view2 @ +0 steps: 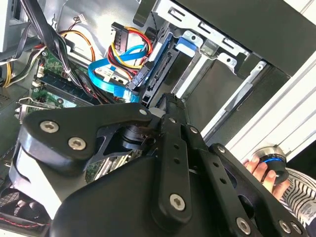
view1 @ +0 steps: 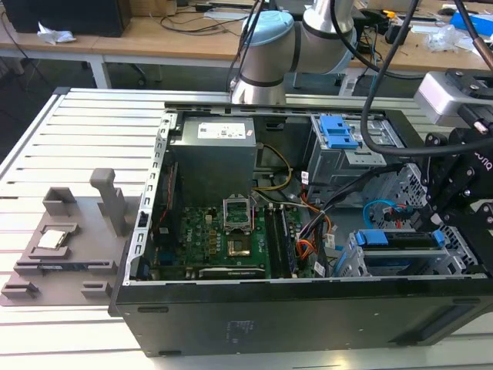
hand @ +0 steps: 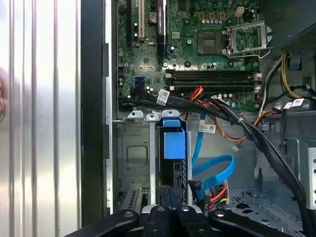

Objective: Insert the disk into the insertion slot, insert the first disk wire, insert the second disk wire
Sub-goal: 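Insert the first disk wire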

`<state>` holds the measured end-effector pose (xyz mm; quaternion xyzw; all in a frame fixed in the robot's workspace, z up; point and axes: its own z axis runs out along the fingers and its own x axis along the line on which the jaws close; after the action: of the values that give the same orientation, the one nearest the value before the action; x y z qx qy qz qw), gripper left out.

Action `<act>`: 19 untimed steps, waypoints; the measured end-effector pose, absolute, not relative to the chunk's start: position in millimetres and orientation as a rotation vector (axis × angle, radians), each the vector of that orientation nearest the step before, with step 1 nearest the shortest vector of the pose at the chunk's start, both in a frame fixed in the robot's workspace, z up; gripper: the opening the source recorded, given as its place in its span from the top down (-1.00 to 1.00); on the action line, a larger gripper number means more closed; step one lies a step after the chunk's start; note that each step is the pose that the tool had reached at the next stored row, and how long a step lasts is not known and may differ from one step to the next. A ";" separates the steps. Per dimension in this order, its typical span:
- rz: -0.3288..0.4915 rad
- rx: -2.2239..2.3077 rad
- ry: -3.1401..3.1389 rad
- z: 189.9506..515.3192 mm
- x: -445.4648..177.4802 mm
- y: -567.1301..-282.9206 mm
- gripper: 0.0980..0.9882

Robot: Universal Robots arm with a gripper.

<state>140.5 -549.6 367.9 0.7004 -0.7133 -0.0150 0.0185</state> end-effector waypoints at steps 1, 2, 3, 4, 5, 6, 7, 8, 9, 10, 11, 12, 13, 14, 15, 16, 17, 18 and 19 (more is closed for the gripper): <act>-0.047 2.175 -2.215 367.9 140.6 -549.6 0.96; -0.047 2.175 -2.215 367.9 140.7 -549.6 0.69; -0.047 2.175 -2.215 367.9 140.7 -549.6 0.54; -0.047 2.175 -2.215 367.9 140.8 -549.6 0.54; -0.047 2.175 -2.215 367.9 140.8 -549.5 0.54; -0.046 2.175 -2.215 367.9 140.8 -547.6 0.54; -0.043 2.174 -2.213 368.0 140.8 -541.9 0.54; -0.042 2.173 -2.212 367.8 141.0 -534.2 0.54; -0.039 2.173 -2.210 368.0 141.3 -527.7 0.54; -0.038 2.173 -2.209 367.9 141.3 -527.4 0.54; -0.037 2.173 -2.209 374.8 141.4 -527.4 0.54; -0.038 2.172 -2.208 374.8 142.3 -527.3 0.54; -0.040 2.171 -2.207 374.9 143.4 -527.1 0.54; -0.044 2.169 -2.205 374.8 145.2 -526.5 0.54; -0.051 2.166 -2.202 374.5 149.3 -524.9 0.54; -0.055 2.165 -2.200 374.2 151.5 -523.5 0.54; -0.057 2.164 -2.200 373.7 151.9 -522.4 0.54; -0.058 2.163 -2.199 372.9 152.1 -521.6 0.54; -0.062 2.162 -2.199 370.8 152.6 -519.7 0.54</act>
<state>152.6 -519.7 370.8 0.7008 -0.7125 -0.0201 0.0285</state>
